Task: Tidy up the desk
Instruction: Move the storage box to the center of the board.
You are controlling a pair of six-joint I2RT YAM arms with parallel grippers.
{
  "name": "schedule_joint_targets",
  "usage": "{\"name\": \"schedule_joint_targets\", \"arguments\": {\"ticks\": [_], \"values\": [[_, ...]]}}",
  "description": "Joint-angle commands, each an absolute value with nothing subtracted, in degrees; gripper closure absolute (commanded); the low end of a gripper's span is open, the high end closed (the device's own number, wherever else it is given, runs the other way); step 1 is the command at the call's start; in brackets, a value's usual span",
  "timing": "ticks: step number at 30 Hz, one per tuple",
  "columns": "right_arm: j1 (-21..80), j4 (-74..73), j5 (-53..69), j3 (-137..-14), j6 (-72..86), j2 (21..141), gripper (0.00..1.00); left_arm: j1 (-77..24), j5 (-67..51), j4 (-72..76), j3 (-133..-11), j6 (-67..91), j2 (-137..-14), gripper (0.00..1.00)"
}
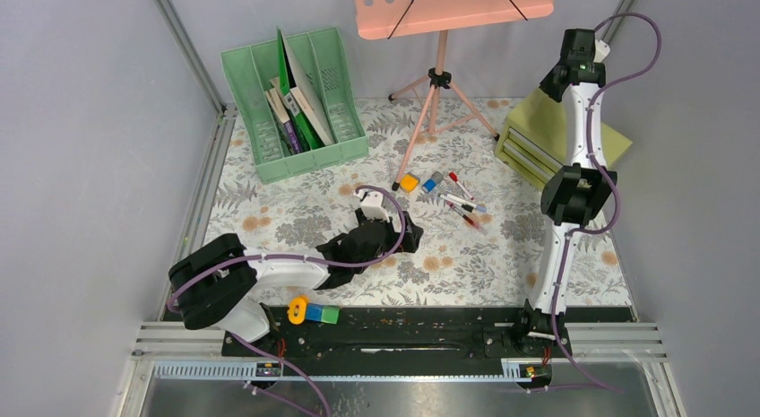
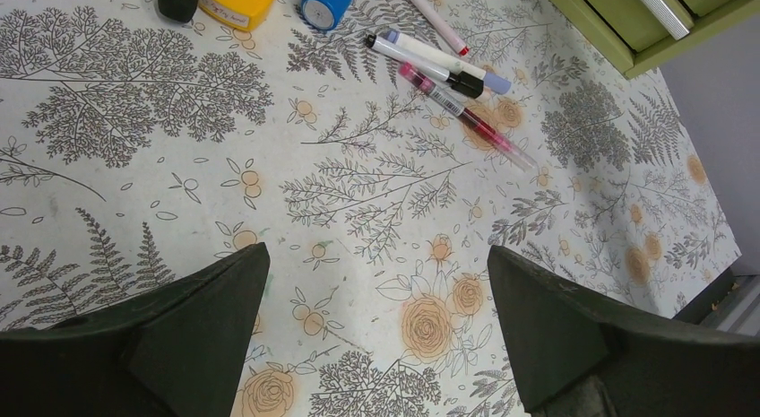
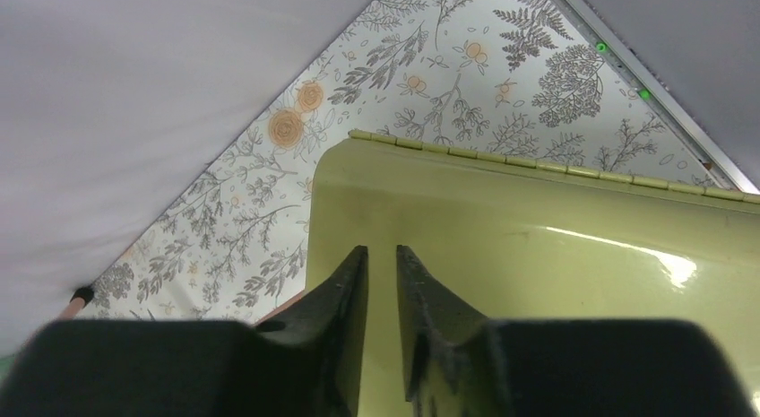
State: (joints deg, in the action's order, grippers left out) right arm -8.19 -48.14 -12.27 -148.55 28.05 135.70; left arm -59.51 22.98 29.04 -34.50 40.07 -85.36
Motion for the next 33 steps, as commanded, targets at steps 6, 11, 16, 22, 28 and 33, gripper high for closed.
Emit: {"name": "schedule_joint_targets", "arguments": {"ticks": [6,11,16,22,28,33], "values": [[-7.7,-51.0,-8.2,-134.6,31.3,118.1,0.45,-59.5,24.6,29.9,-36.5,39.5,-85.4,0.05],[-8.1,-49.1,-10.5,-122.6,29.9,109.1,0.28,-59.5,24.7,30.0,-35.9,39.7,-85.0,0.05],[-11.2,-43.2,-9.5,-114.0,27.4,105.0,0.20,-59.5,24.6,30.5,-35.5,39.9,-84.7,0.05],[-14.2,-39.7,-5.9,-111.3,26.6,104.7,0.19,-59.5,24.5,30.4,-35.6,39.9,-84.9,0.04],[-16.1,-38.9,-5.1,-114.3,25.9,106.4,0.19,-59.5,24.7,30.2,-35.7,39.7,-84.9,0.04],[-17.9,-39.3,-0.4,-117.3,27.3,109.2,0.21,-59.5,24.4,29.8,-36.0,39.7,-85.1,0.04]]}}
